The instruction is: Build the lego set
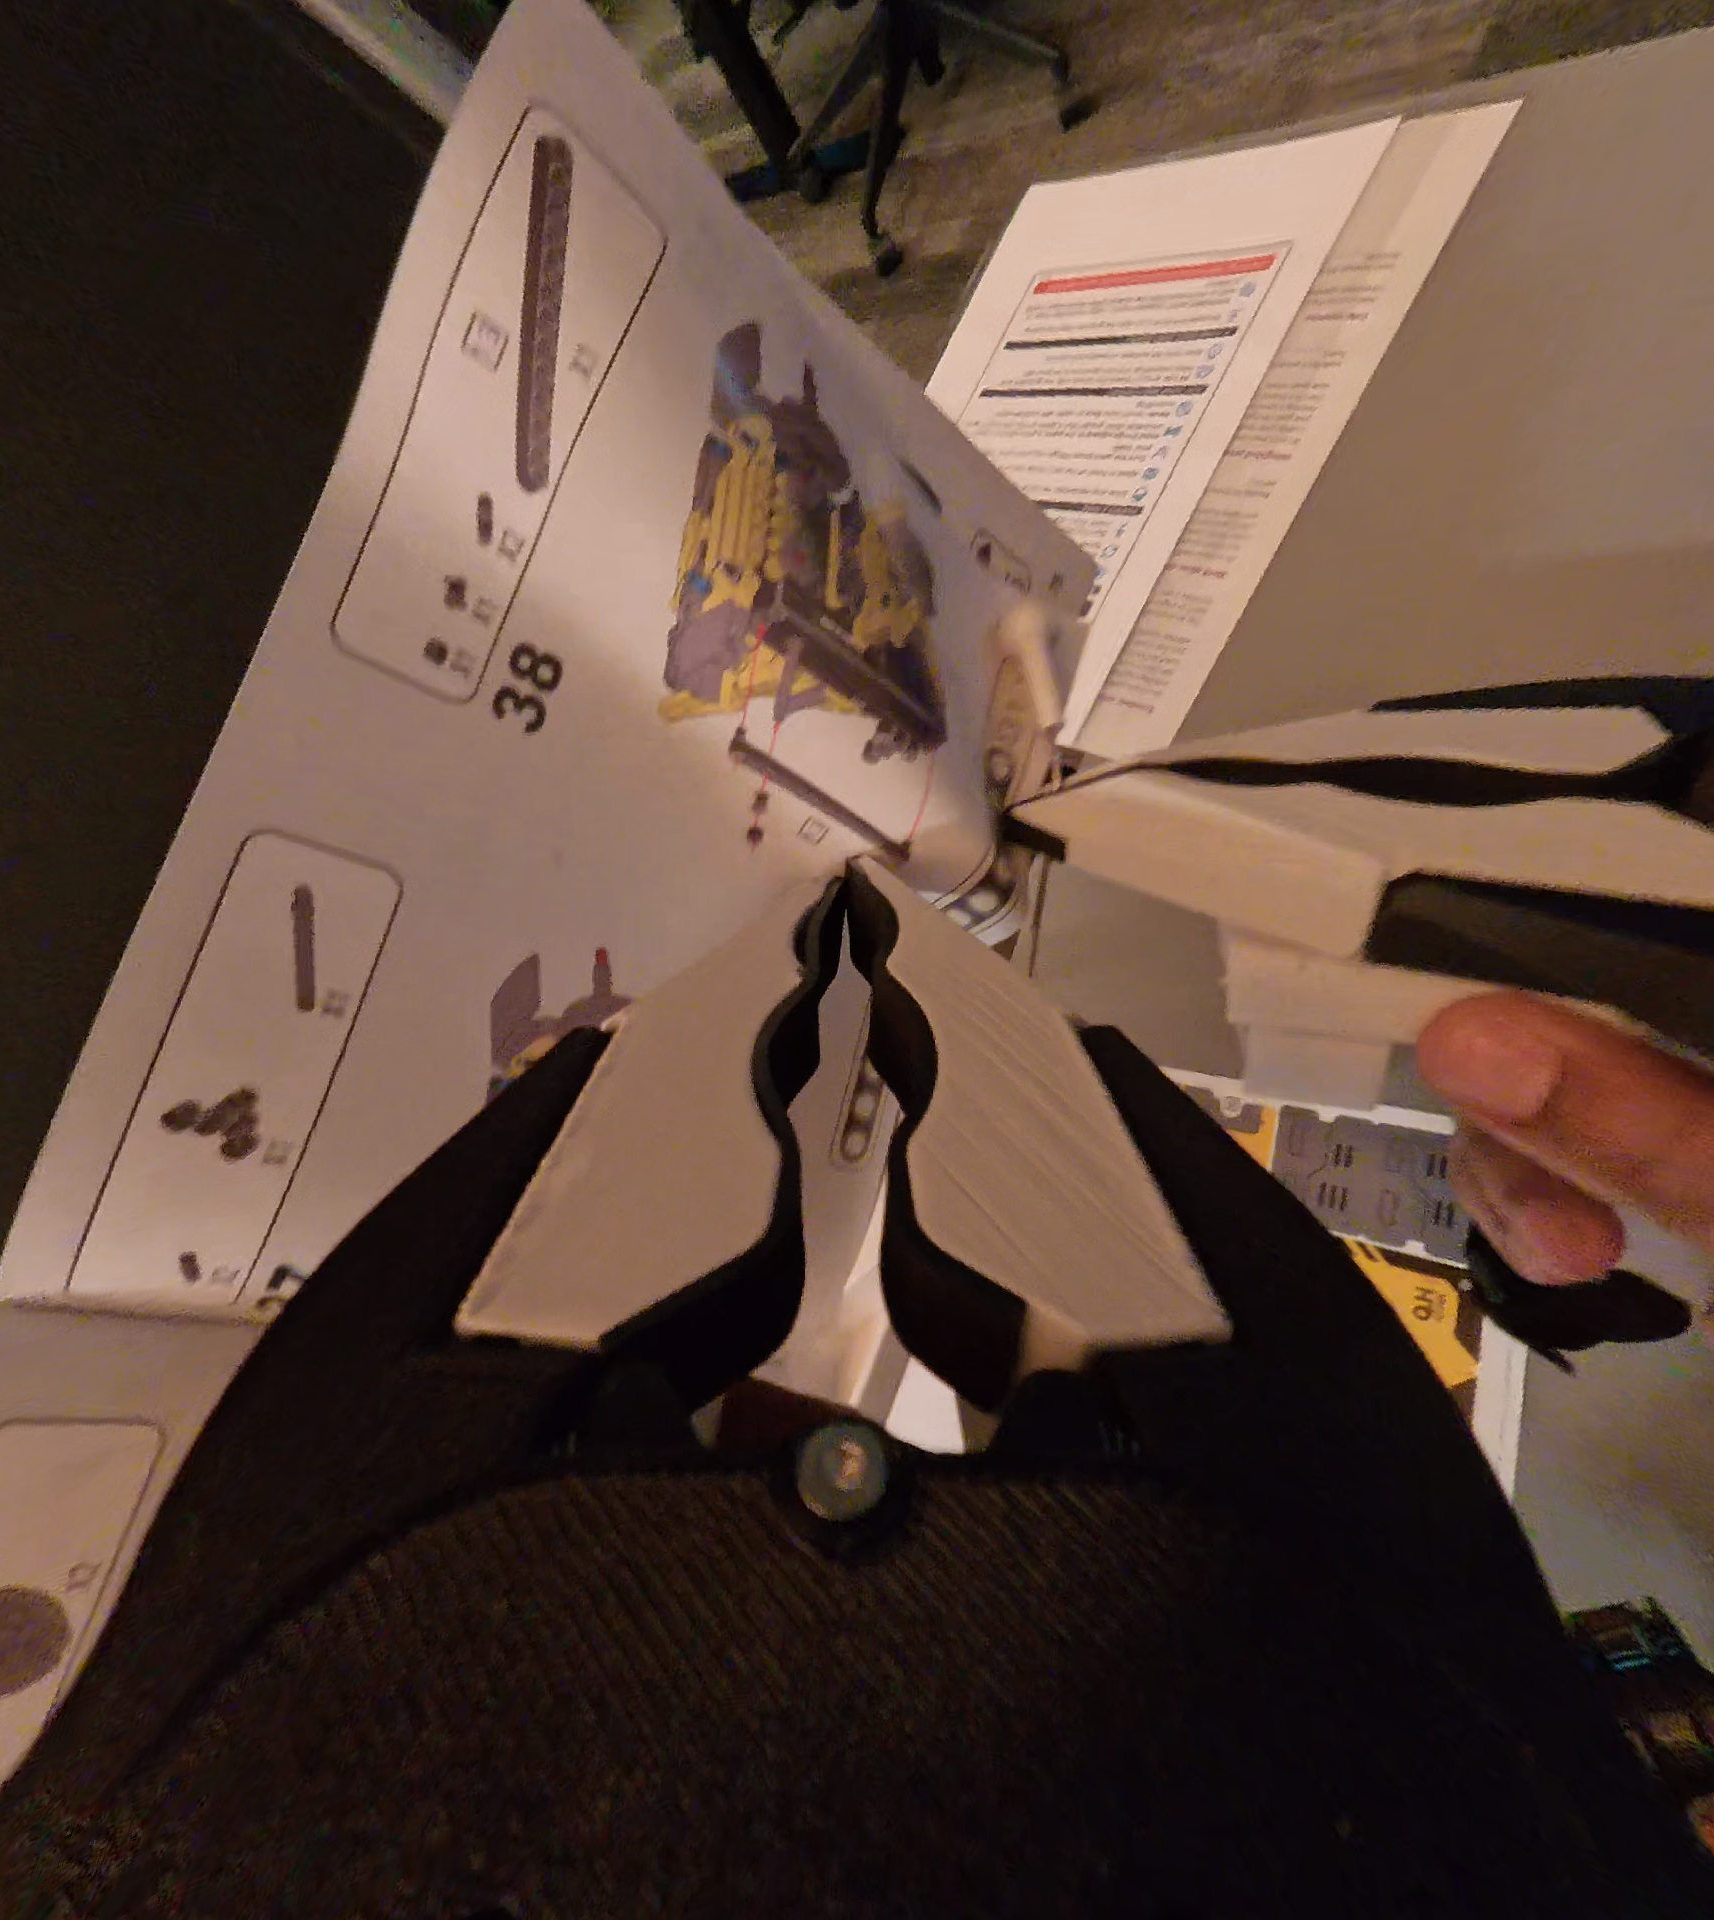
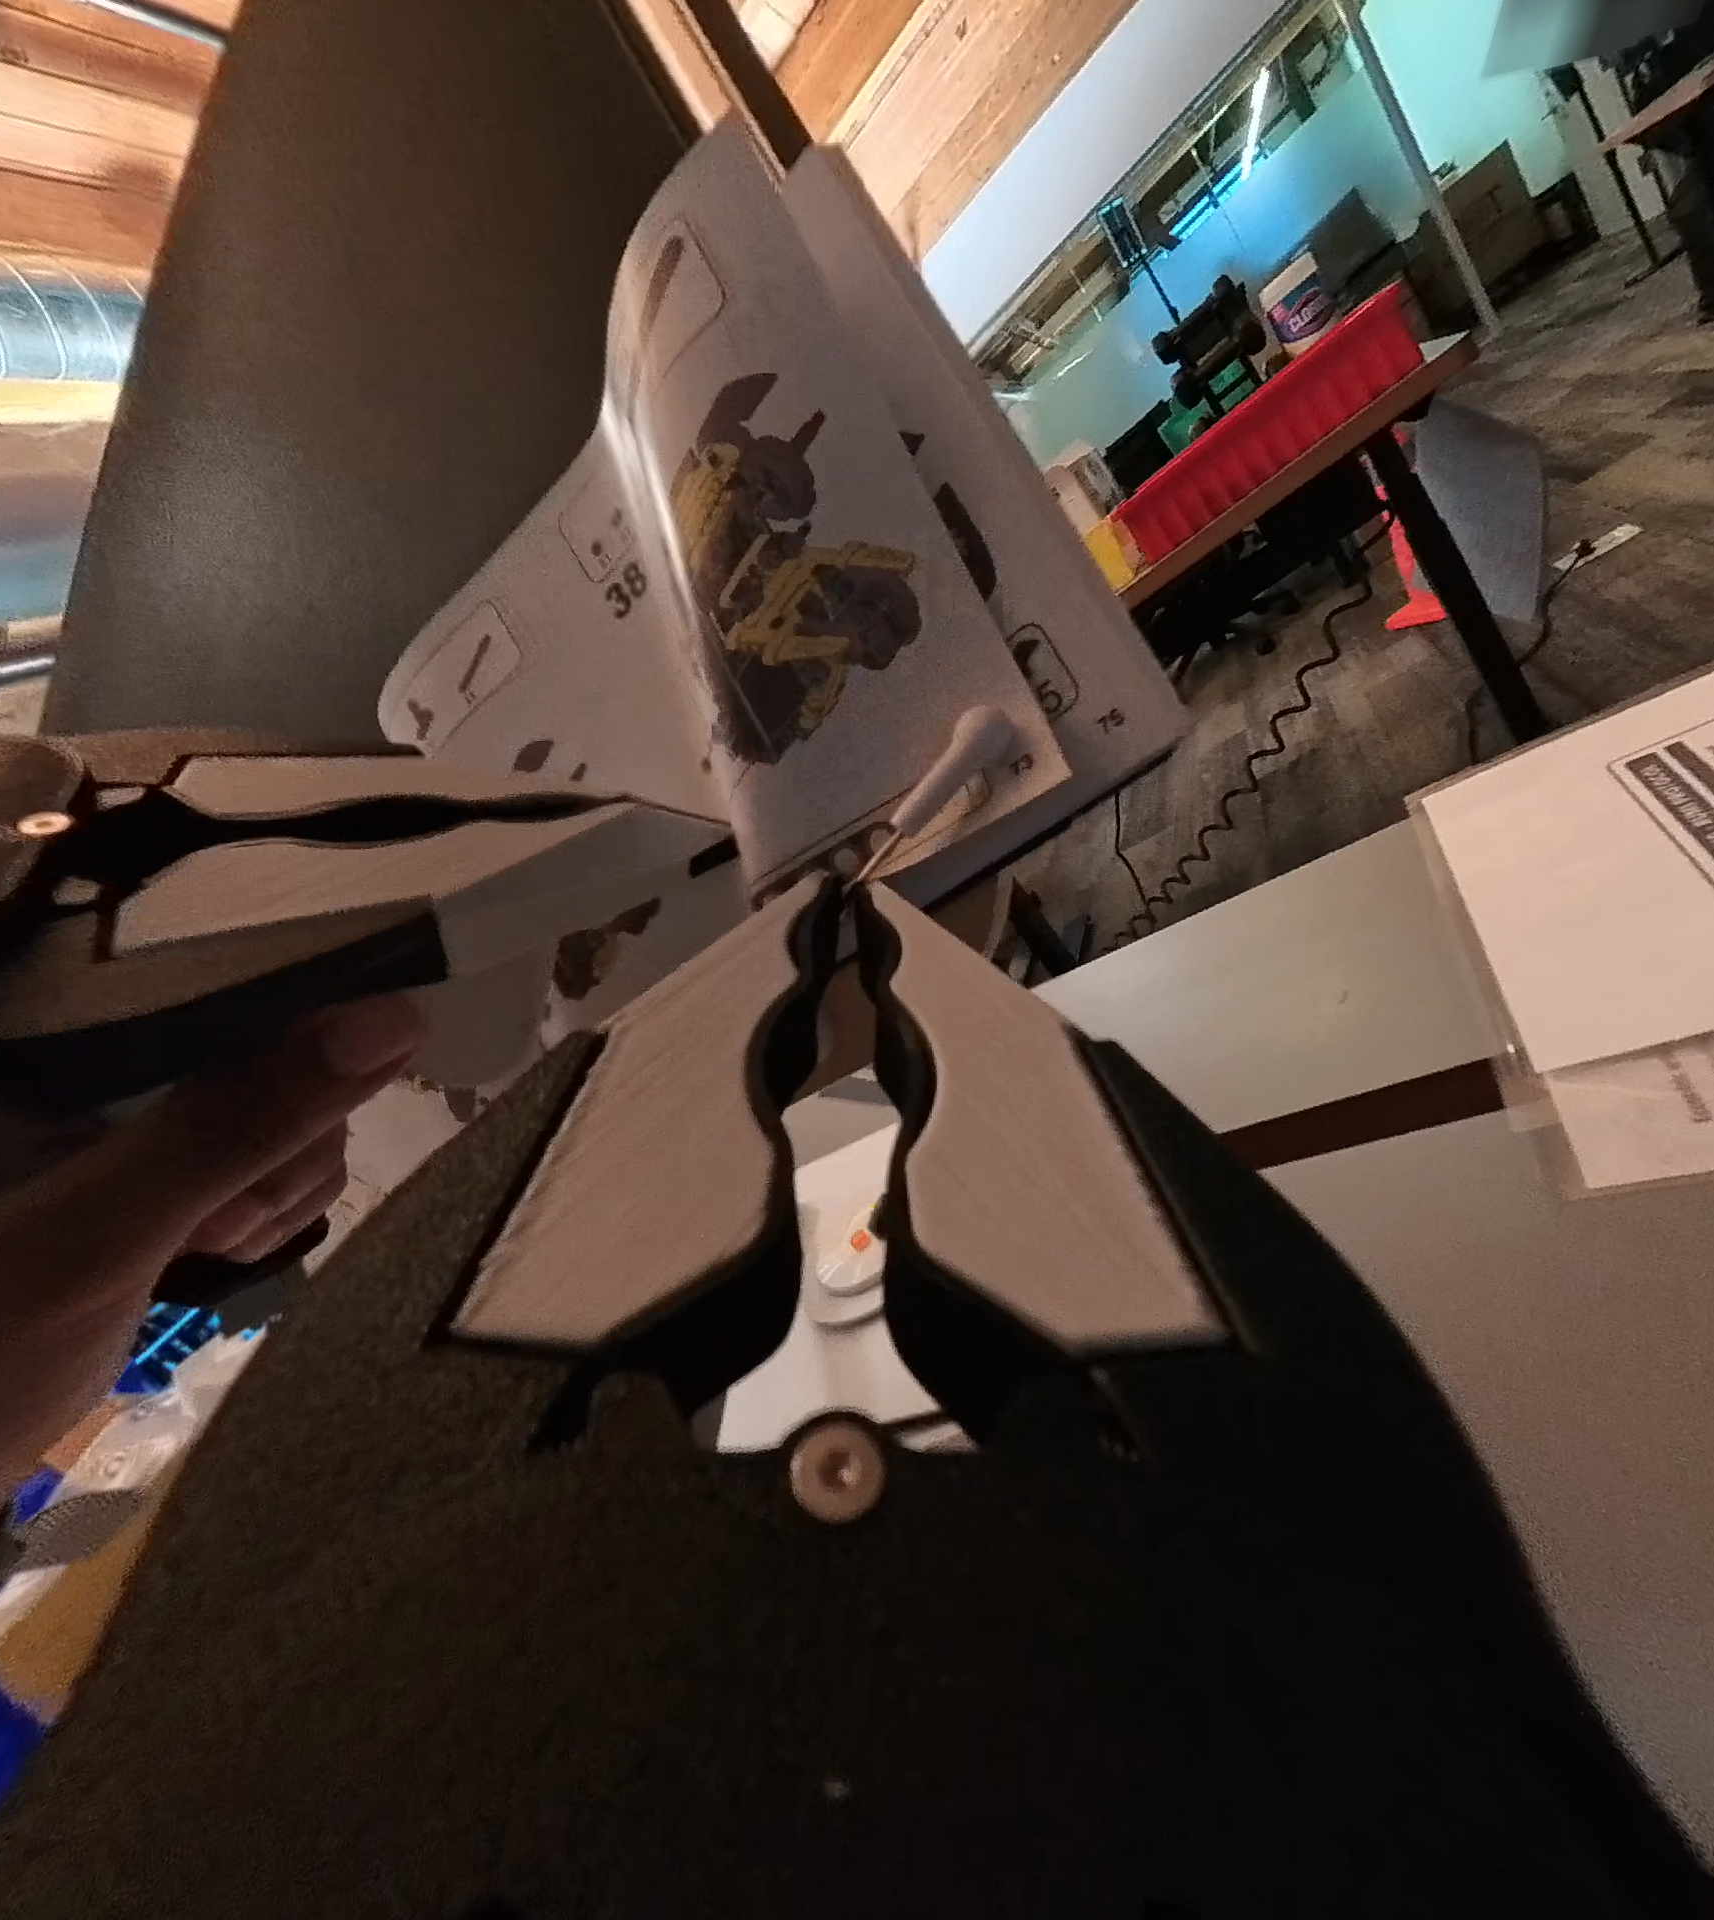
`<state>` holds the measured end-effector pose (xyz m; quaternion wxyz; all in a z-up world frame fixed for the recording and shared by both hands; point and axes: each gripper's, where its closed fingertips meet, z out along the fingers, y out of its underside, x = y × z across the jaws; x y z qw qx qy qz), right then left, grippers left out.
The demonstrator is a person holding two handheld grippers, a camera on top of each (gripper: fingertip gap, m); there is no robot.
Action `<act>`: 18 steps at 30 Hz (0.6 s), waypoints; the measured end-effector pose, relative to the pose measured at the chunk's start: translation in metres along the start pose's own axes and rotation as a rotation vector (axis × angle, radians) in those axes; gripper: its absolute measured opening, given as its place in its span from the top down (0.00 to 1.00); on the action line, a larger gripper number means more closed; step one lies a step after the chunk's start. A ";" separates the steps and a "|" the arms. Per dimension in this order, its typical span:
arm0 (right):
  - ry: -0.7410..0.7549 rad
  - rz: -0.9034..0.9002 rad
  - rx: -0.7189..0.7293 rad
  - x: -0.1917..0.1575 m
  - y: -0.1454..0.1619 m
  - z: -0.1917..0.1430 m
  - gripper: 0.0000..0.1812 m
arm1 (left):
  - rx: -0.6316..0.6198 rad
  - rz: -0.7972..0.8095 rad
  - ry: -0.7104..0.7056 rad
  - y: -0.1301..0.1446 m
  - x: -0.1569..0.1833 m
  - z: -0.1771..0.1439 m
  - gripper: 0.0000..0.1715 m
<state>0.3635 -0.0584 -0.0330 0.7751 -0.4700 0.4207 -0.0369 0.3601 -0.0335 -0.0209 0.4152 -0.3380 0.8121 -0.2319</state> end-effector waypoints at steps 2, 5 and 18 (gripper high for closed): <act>0.008 -0.021 0.004 -0.002 0.001 0.000 1.00 | -0.008 0.006 -0.008 -0.003 0.003 0.002 1.00; 0.012 -0.002 0.006 -0.001 0.001 -0.001 1.00 | -0.022 0.022 -0.014 -0.005 0.003 0.005 1.00; 0.005 -0.002 0.036 -0.003 -0.002 -0.006 1.00 | -0.088 0.052 -0.100 -0.002 0.000 0.010 1.00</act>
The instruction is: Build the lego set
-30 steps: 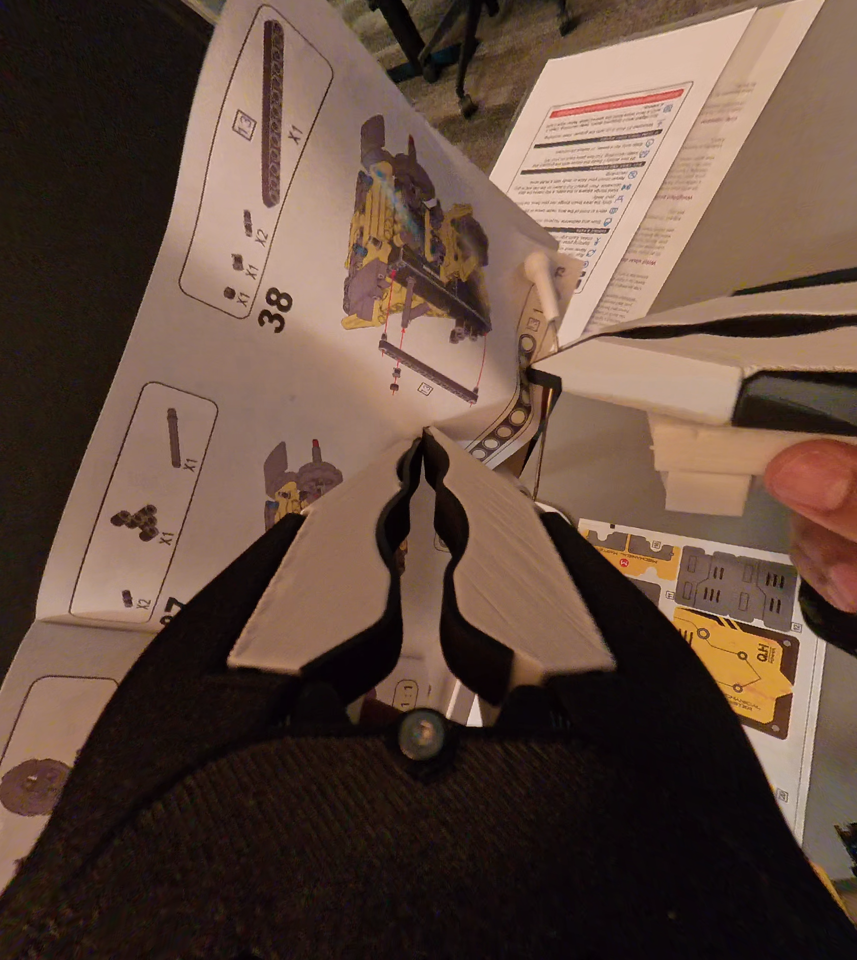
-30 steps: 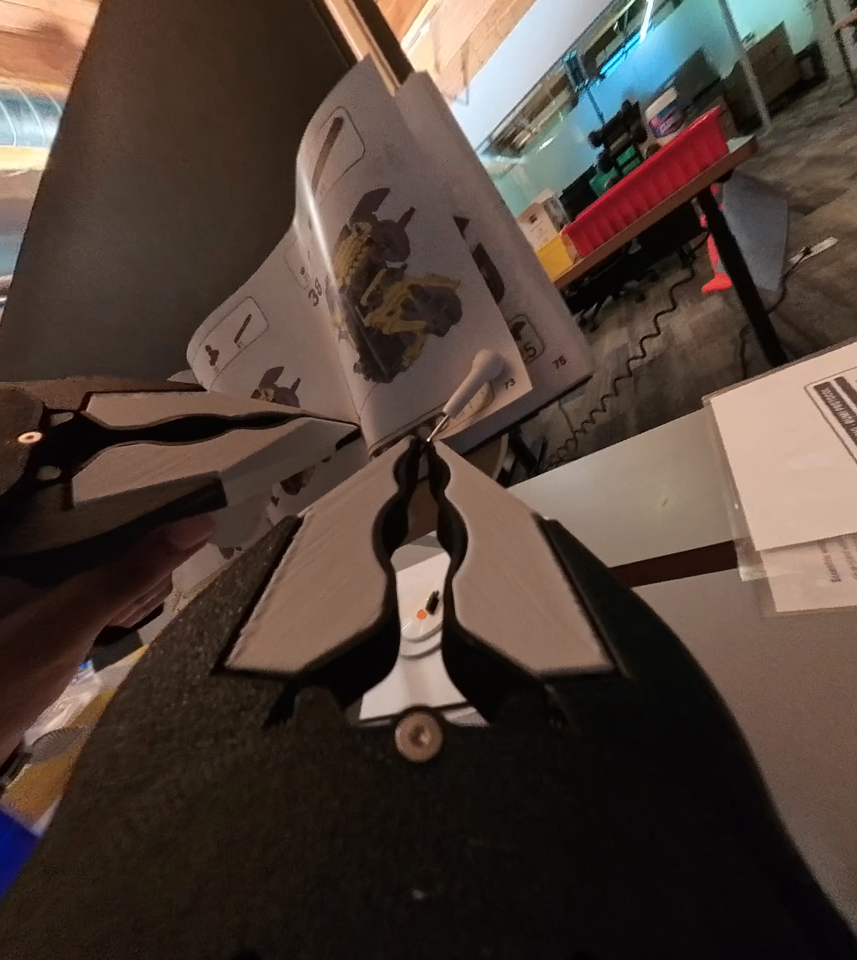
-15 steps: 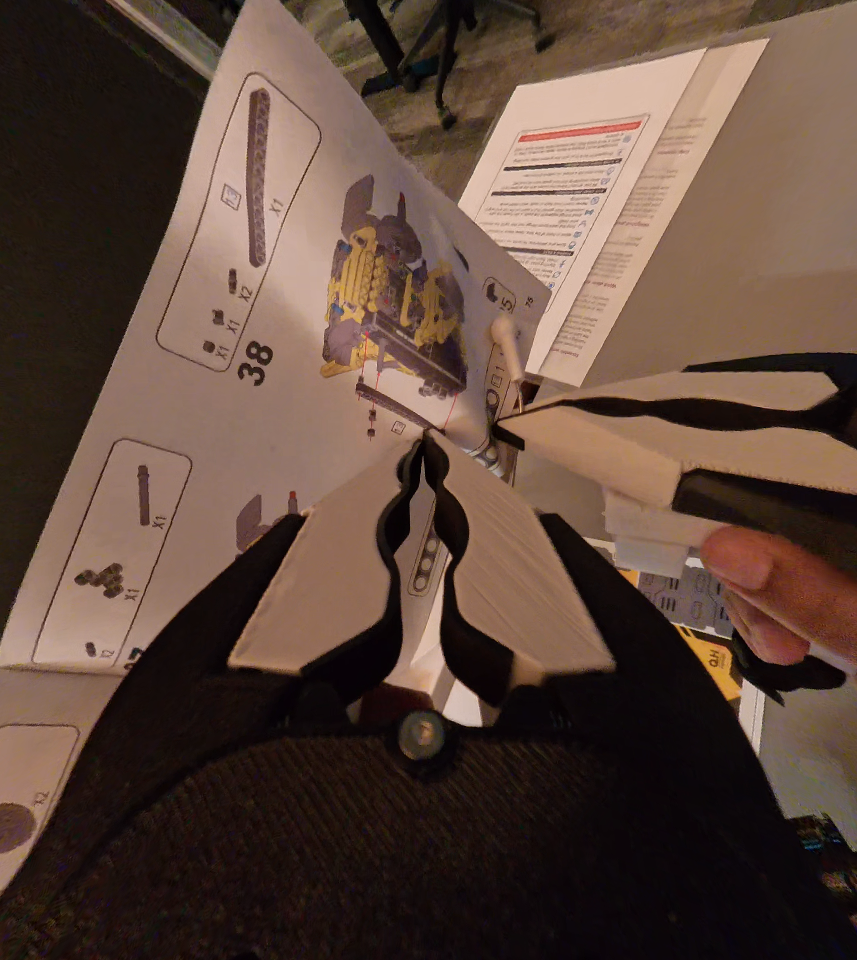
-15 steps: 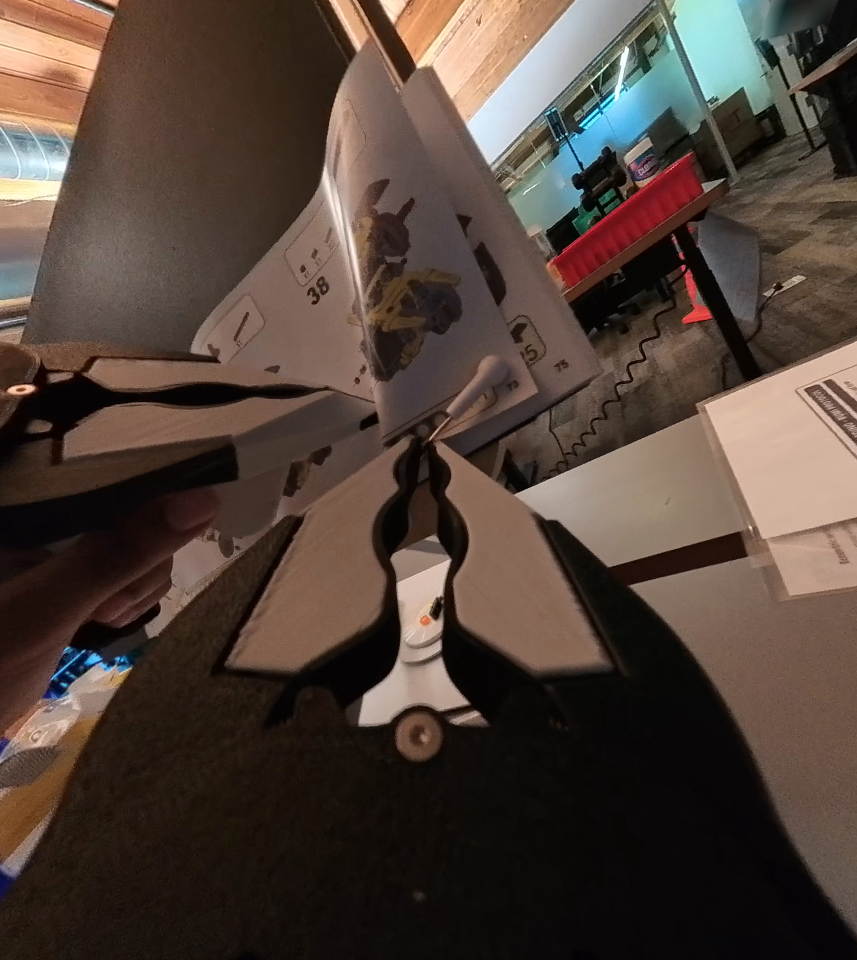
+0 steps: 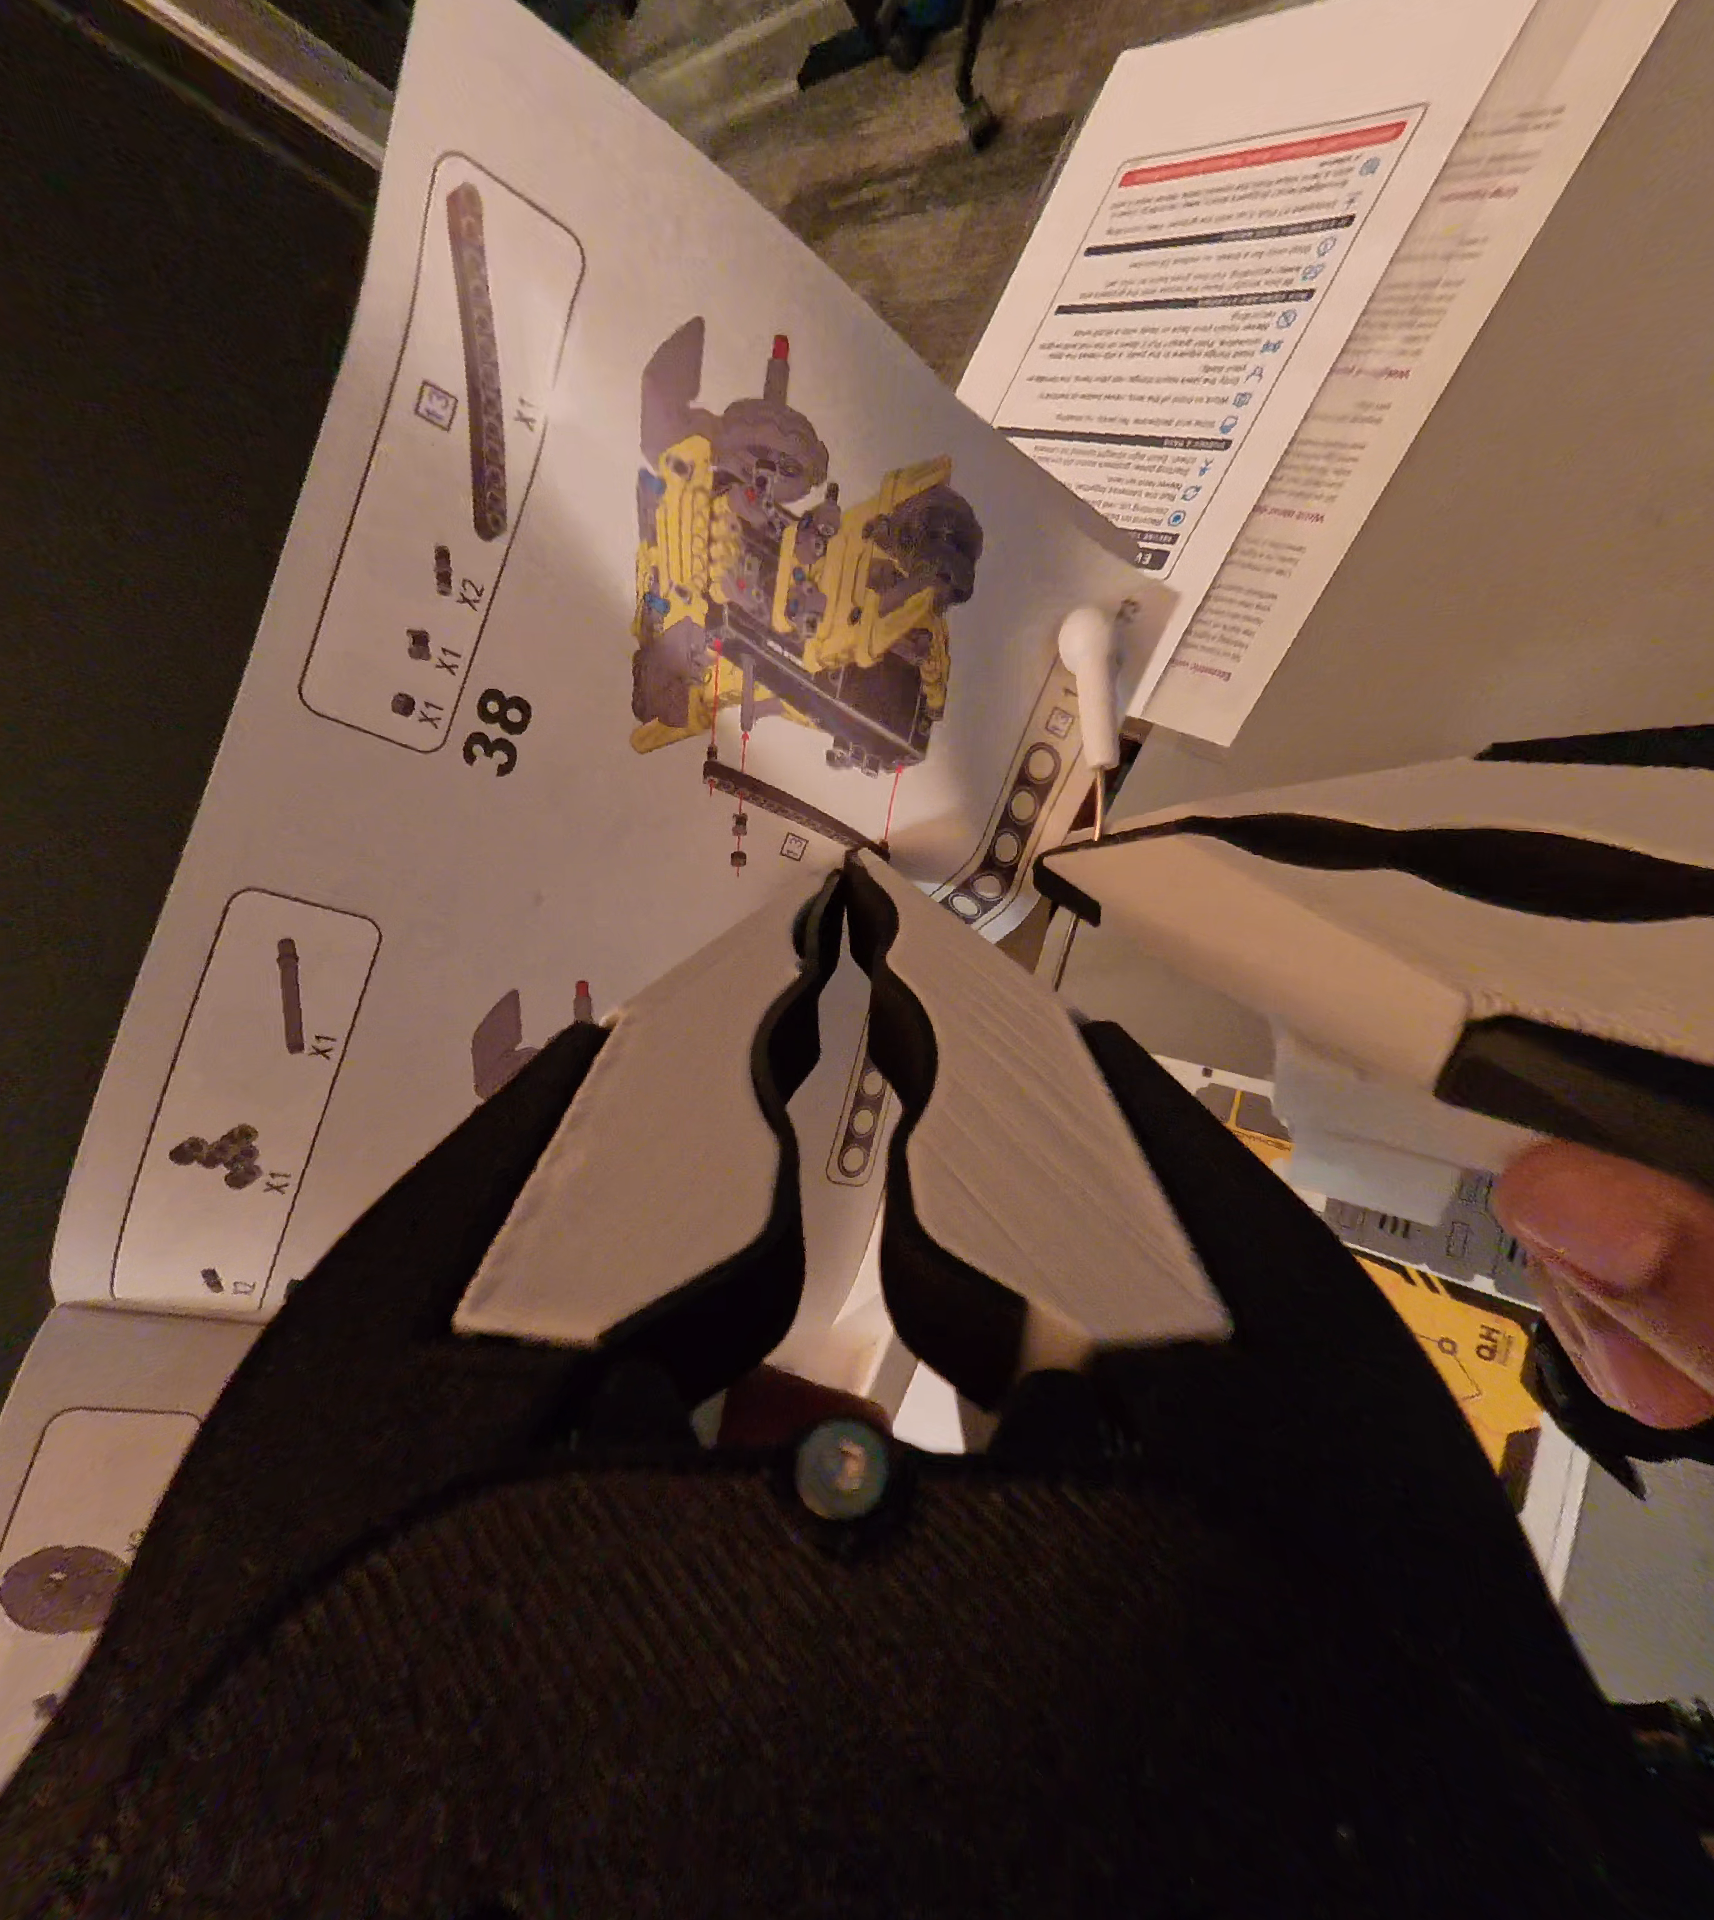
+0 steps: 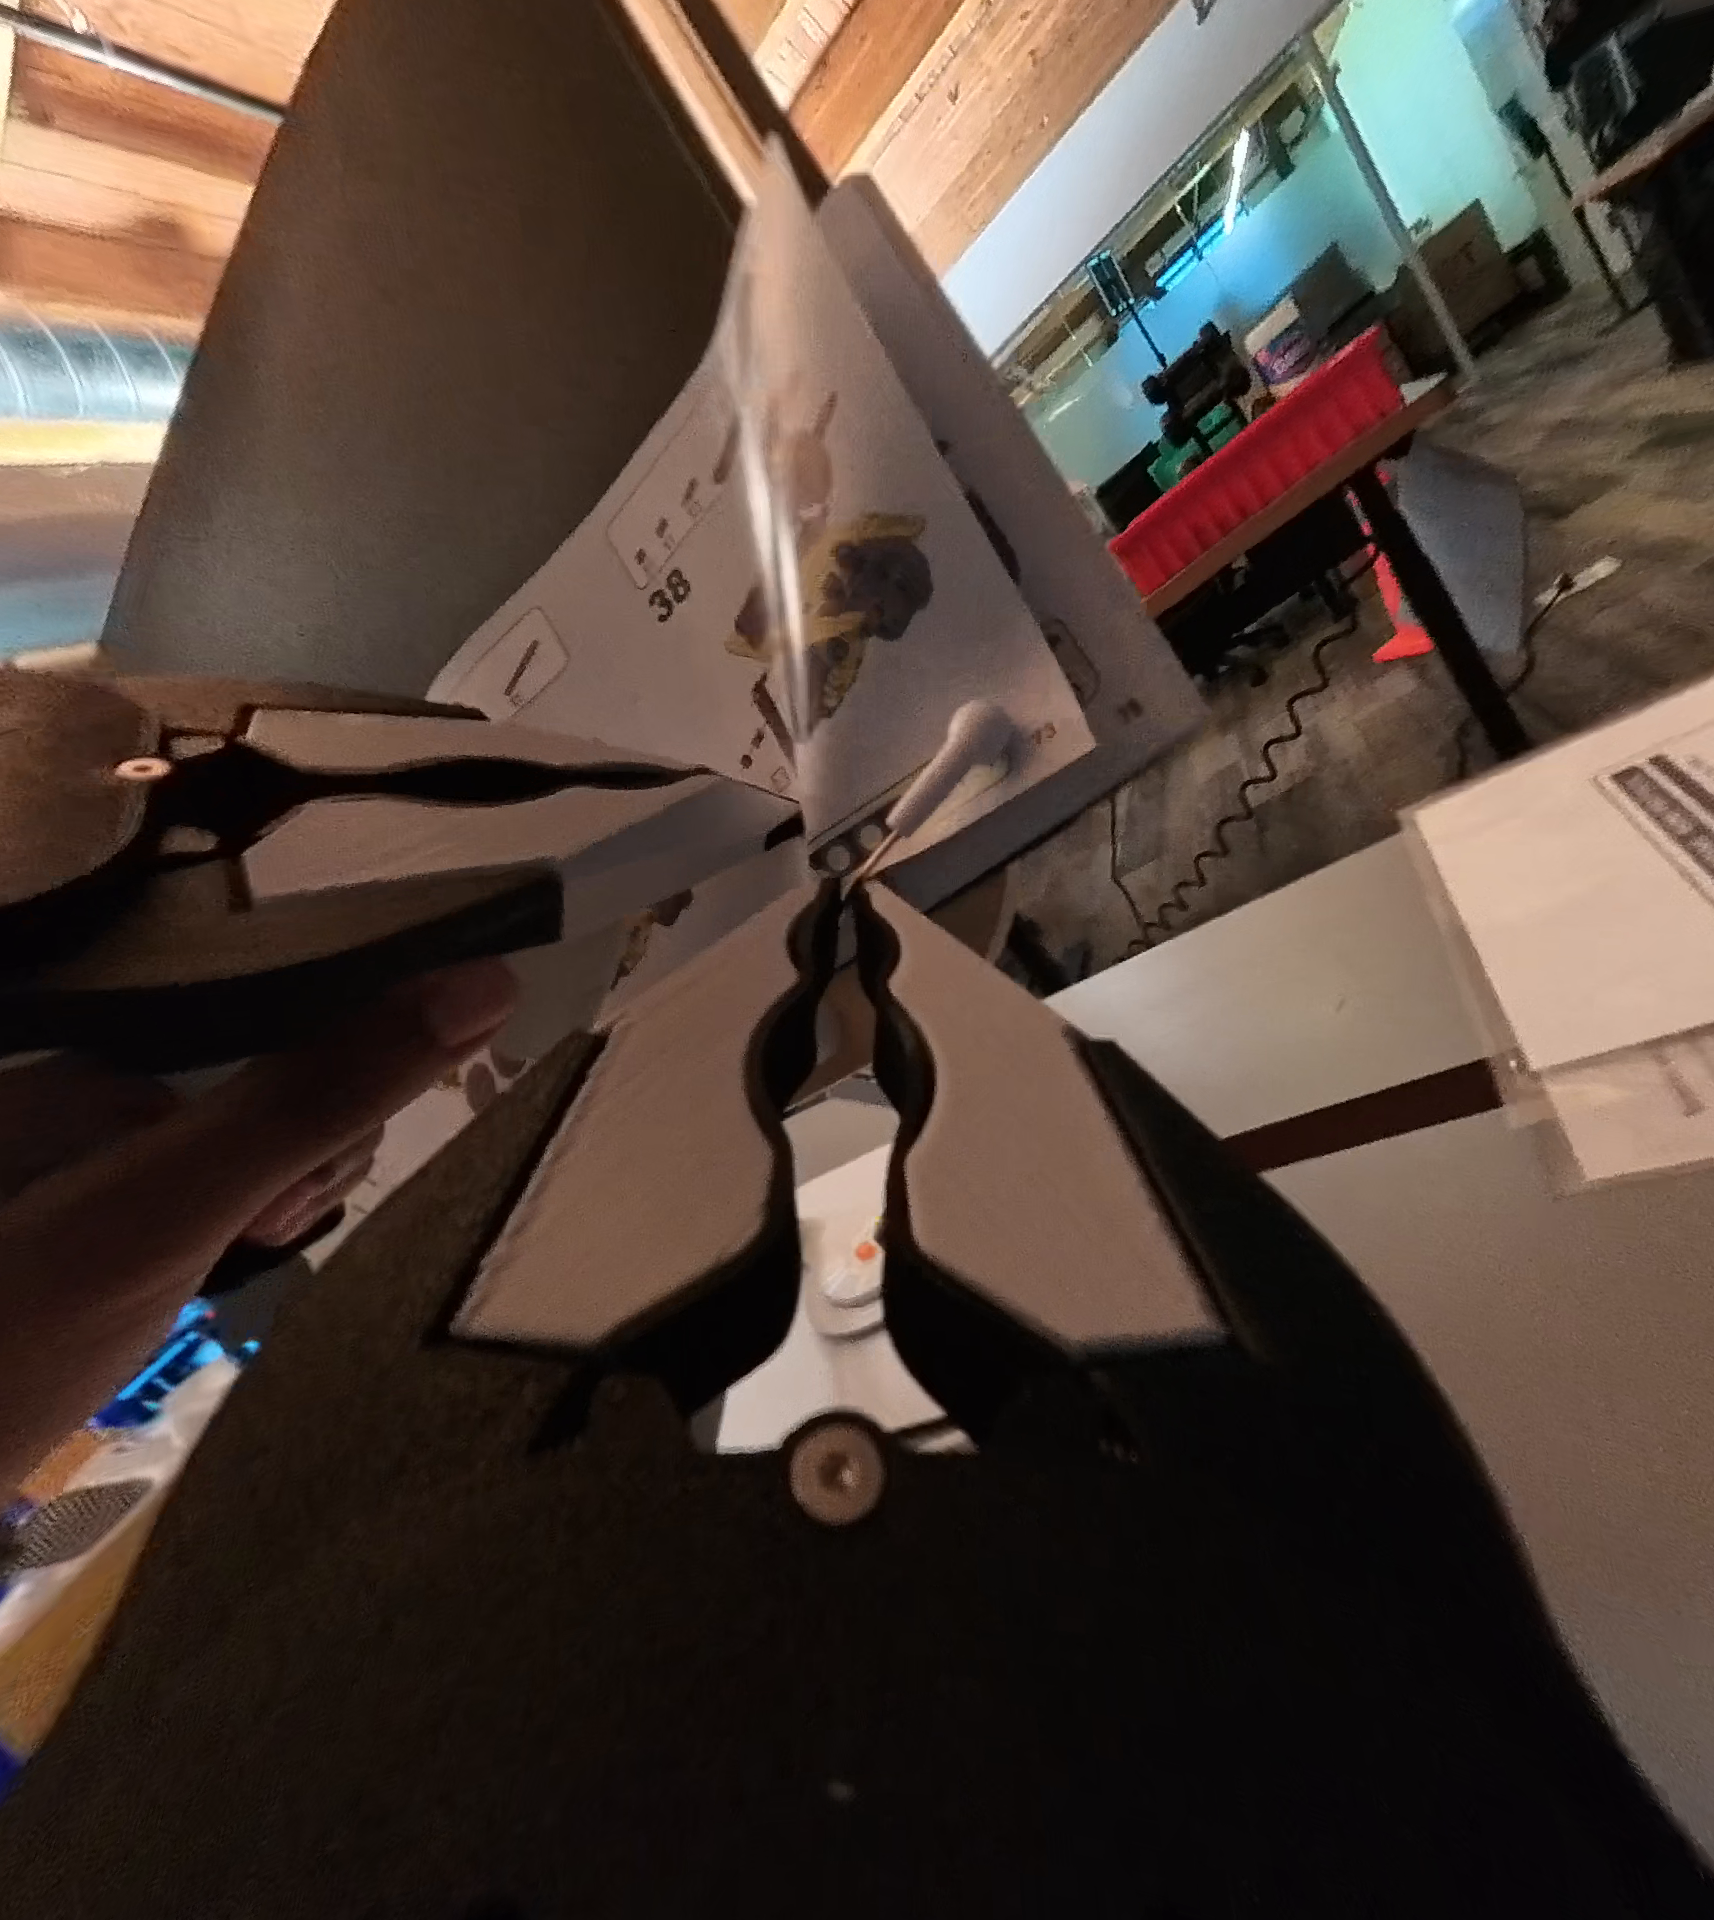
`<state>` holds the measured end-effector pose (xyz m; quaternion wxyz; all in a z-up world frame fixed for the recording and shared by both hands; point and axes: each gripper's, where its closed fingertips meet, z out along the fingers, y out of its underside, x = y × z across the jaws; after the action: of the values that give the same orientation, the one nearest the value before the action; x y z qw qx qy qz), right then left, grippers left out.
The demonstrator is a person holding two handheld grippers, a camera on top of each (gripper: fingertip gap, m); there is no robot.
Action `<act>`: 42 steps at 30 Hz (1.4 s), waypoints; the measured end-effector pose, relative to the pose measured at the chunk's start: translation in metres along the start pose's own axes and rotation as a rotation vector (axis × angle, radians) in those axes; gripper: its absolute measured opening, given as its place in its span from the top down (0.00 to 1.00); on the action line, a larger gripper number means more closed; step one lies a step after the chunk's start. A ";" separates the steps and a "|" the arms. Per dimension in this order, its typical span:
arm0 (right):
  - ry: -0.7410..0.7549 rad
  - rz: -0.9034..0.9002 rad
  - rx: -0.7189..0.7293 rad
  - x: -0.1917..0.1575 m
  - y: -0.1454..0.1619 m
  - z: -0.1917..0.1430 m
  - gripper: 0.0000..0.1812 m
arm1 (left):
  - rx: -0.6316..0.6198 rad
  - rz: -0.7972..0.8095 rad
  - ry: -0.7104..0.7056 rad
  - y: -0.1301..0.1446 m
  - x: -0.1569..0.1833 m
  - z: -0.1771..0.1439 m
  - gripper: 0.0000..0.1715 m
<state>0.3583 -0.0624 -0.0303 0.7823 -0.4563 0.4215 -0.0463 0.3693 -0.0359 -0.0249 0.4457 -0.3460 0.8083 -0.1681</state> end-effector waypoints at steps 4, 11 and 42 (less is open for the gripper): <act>-0.014 0.022 -0.021 -0.004 -0.002 0.001 1.00 | -0.056 -0.027 0.018 0.000 0.000 0.001 1.00; 0.002 -0.073 -0.017 -0.007 -0.003 0.000 1.00 | -0.088 0.017 -0.021 0.000 0.000 0.002 1.00; -0.034 -0.184 -0.073 -0.007 -0.001 0.010 1.00 | -0.051 -0.017 0.058 -0.007 0.005 0.001 1.00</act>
<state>0.3614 -0.0531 -0.0233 0.7647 -0.5219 0.3659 -0.0949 0.3712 -0.0441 -0.0241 0.4117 -0.3591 0.8219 -0.1612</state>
